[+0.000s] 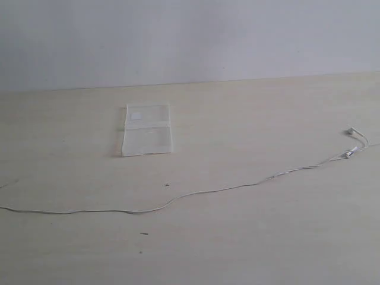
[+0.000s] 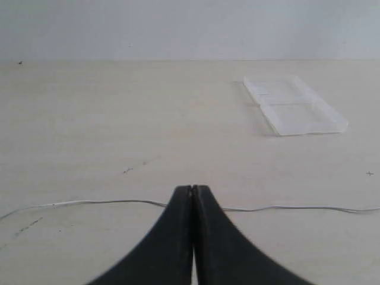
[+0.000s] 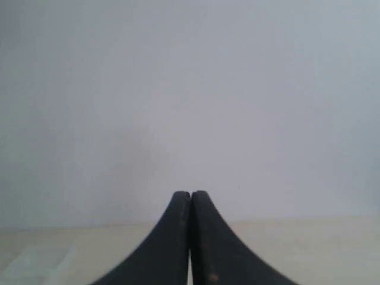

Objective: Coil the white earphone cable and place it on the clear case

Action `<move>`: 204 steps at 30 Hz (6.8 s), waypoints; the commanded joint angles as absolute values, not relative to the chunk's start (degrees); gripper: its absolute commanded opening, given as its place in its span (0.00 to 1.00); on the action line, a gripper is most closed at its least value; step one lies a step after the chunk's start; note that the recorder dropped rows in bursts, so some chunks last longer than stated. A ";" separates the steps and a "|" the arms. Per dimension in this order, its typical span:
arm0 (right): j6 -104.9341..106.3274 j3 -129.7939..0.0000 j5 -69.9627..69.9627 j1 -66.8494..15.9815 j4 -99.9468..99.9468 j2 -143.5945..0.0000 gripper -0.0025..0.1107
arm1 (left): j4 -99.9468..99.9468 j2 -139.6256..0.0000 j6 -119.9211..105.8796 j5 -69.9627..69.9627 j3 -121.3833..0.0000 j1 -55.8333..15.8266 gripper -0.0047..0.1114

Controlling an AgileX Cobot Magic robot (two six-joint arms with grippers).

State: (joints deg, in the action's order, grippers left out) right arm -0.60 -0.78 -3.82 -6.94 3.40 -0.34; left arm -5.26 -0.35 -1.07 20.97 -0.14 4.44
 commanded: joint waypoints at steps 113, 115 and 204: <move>35.21 -95.20 45.49 -44.23 2.63 -104.09 0.02 | -5.69 0.00 -0.93 20.53 0.00 4.69 0.04; 32.14 -95.20 43.36 -44.23 2.50 -99.96 0.02 | -5.69 0.00 -0.93 20.53 0.00 4.69 0.04; 0.00 -98.74 28.48 -44.23 -22.63 -71.15 0.02 | 59.95 -87.87 58.00 -49.33 -41.78 -21.01 0.63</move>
State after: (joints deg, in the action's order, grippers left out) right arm 0.00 -98.17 28.36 -44.30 -22.71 -71.37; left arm 63.63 -86.26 60.35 -52.67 -38.50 -17.54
